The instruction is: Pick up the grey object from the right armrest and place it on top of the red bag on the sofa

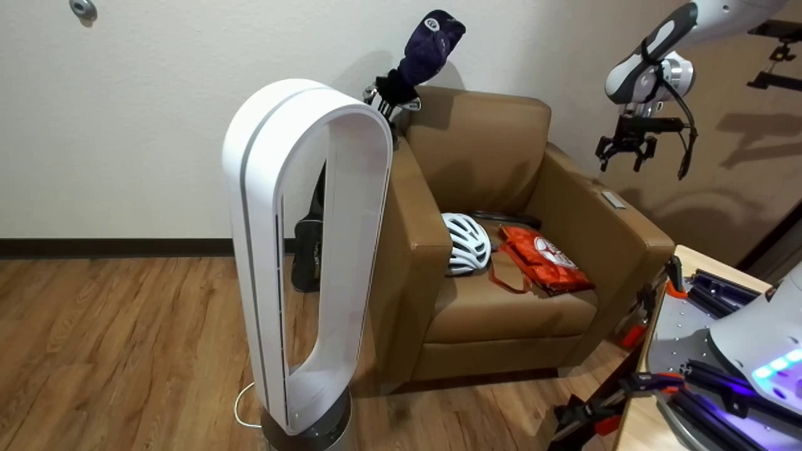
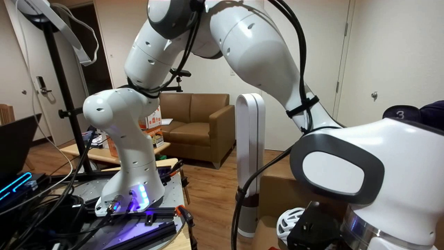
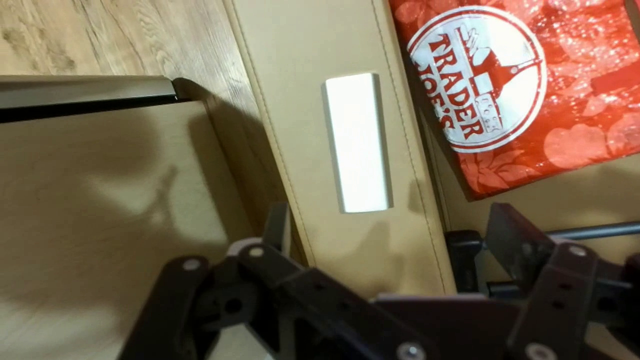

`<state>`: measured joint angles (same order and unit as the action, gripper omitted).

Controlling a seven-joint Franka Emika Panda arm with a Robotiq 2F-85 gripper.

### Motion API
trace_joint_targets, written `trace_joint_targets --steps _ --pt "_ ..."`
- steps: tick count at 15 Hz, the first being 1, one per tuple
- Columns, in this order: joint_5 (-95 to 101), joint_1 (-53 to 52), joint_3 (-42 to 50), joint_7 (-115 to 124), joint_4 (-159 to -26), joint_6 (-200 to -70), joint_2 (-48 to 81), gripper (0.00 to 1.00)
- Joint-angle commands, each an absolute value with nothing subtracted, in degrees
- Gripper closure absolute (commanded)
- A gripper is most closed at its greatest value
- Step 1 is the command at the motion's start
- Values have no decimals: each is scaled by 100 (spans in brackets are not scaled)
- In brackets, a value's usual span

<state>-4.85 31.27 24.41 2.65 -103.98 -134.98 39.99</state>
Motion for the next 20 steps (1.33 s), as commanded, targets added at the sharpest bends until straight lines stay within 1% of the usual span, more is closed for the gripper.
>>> trace_joint_targets --steps 1,7,10,14,20 --pt "-440 3436 2284 17 -10145 -13394 4335 0" --pt "-612 3907 1977 -75 -10051 -13429 4682 0" --pt "-499 4111 1762 -597 -10039 -13543 4733 0" --pt "-488 4136 1609 -877 -10098 -13632 4703 0" --pt "-531 4178 1618 -789 -10056 -13615 4799 0"
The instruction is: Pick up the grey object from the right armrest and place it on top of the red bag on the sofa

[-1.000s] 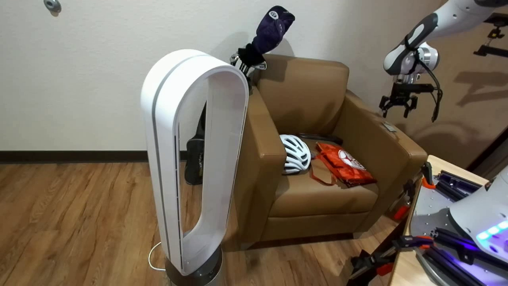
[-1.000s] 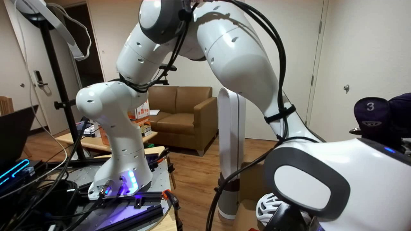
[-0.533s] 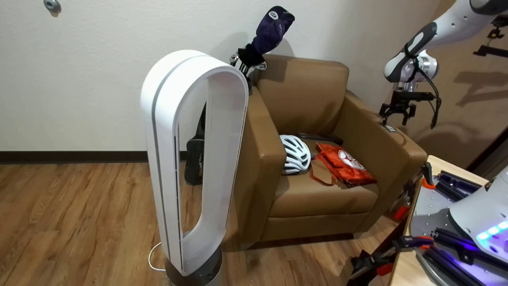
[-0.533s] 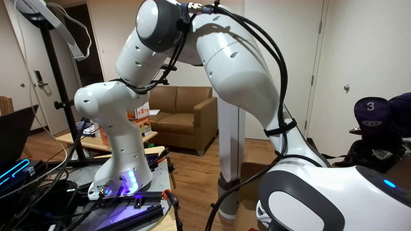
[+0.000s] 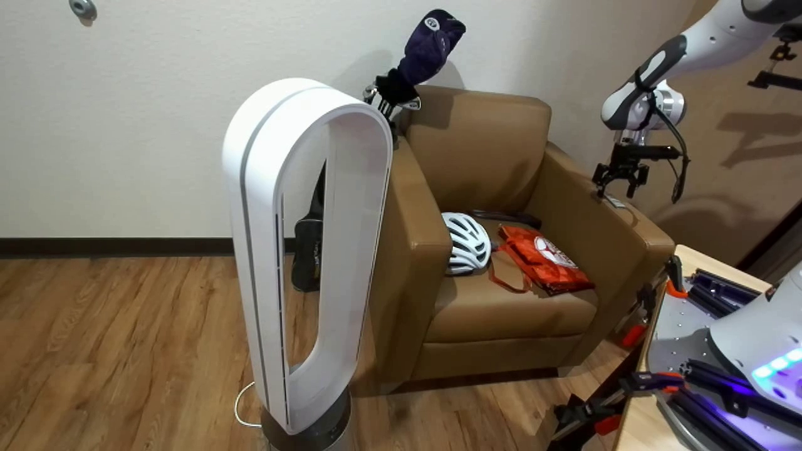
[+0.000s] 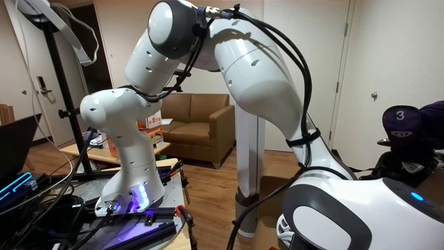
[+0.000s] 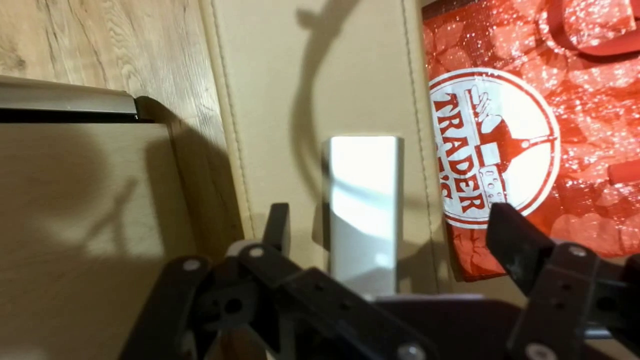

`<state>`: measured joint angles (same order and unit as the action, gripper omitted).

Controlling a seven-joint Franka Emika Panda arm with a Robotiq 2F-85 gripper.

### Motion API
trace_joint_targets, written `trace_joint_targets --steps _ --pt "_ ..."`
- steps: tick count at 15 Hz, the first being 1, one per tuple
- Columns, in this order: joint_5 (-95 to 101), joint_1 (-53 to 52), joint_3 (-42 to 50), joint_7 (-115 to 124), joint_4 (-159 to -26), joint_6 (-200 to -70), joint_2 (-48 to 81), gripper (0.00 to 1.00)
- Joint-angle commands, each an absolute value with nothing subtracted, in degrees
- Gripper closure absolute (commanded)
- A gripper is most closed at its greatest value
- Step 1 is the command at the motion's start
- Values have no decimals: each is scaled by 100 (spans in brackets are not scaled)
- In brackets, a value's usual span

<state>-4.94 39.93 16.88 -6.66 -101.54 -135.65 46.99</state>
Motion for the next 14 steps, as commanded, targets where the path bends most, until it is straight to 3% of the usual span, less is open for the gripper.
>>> trace_joint_targets --steps 1,4,6,14 --pt "-530 4198 1621 -782 -10057 -13618 4811 0" --pt "-559 4294 1575 -771 -9998 -13649 4930 0" --pt "-575 4328 1522 -789 -10002 -13703 4960 26" --pt "-601 4336 1437 -774 -10014 -13719 4822 78"
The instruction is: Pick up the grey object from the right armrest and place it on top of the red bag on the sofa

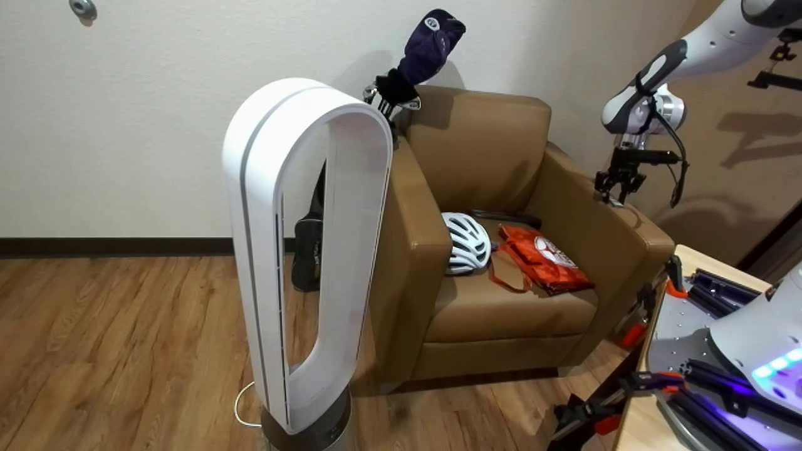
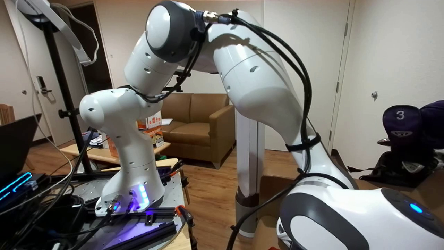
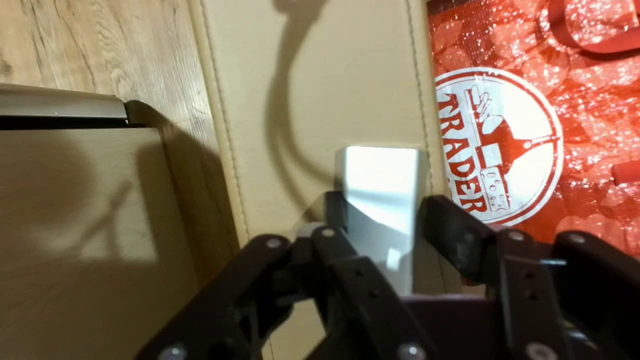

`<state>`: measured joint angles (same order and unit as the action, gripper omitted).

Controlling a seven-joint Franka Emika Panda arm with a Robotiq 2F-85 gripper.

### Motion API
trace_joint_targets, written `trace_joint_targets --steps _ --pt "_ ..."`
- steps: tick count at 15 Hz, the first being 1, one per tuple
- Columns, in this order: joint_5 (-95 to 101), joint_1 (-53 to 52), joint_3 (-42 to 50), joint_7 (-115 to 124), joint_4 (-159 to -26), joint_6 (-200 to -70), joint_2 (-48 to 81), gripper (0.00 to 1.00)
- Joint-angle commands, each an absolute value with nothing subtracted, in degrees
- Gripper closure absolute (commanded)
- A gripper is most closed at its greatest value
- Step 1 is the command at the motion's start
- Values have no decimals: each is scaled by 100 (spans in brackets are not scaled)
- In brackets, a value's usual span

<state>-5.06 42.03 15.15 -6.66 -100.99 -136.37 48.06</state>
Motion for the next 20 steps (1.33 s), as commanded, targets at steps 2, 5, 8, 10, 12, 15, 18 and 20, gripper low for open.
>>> trace_joint_targets --steps 2,5,8,10,12,15,18,20 --pt "-619 4344 1454 -730 -9996 -13650 4754 88" --pt "-706 4370 1452 -654 -9991 -13525 4582 88" --pt "-966 4410 1374 -618 -10022 -13410 4167 88" --pt "-1184 4336 1339 -515 -10056 -13270 3797 88" --pt "-1405 4315 1268 -505 -10047 -13096 3409 88" --pt "-1342 4236 1343 -576 -9884 -13176 3519 63" --pt "-1338 4240 1347 -575 -9898 -13180 3575 63" --pt "-1650 4294 1259 -292 -9878 -13001 3616 88"
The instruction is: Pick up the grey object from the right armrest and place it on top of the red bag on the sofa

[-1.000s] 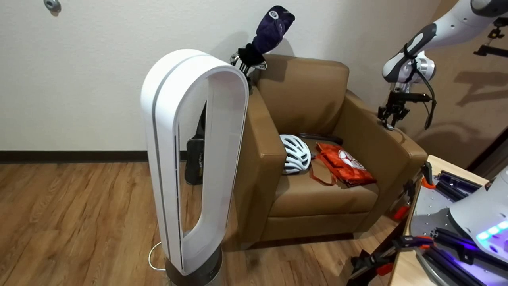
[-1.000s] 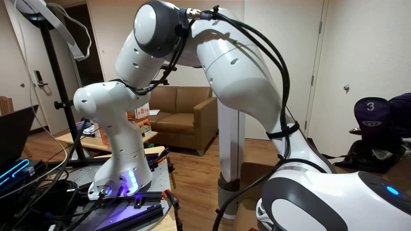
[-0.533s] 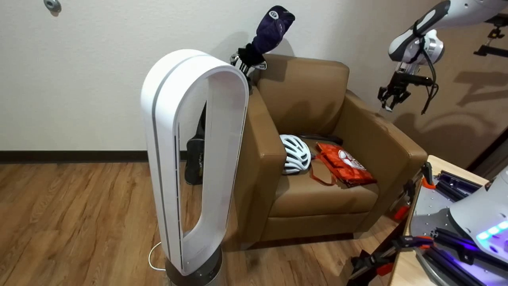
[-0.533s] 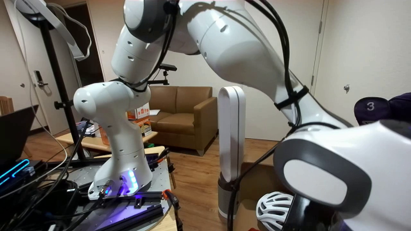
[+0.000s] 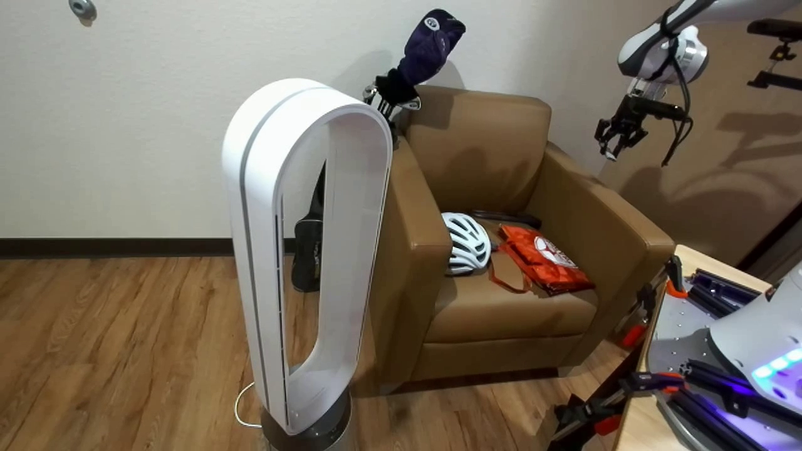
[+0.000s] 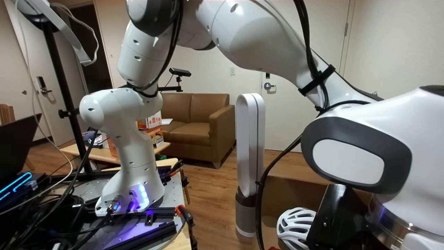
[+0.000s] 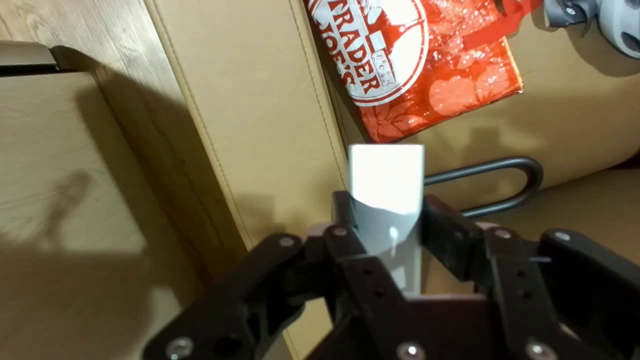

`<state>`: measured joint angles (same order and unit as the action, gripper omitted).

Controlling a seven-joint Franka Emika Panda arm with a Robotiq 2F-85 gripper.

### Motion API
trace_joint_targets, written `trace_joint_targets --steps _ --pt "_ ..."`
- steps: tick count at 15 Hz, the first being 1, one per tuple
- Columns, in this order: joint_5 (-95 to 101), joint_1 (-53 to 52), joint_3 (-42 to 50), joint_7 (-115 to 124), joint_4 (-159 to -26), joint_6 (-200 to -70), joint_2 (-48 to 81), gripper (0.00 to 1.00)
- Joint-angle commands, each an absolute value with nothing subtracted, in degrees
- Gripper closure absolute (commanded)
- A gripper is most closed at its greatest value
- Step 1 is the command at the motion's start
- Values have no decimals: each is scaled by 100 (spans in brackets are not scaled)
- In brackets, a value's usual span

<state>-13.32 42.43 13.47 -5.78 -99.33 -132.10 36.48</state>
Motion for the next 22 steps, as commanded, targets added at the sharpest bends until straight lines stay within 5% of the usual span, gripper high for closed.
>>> trace_joint_targets --steps 1,10,11,13,14,22 --pt "-1872 4320 1218 -71 -9839 -12850 3615 88" --pt "-2754 4142 1298 1267 -9238 -11952 3642 88" --pt "-2778 4141 1301 1305 -9162 -11901 3620 63" --pt "-2777 4136 1307 1304 -9177 -11905 3633 63" --pt "-2907 4025 1359 1694 -9279 -12352 3683 88" --pt "-3226 3374 1618 3323 -8884 -14274 3751 88"
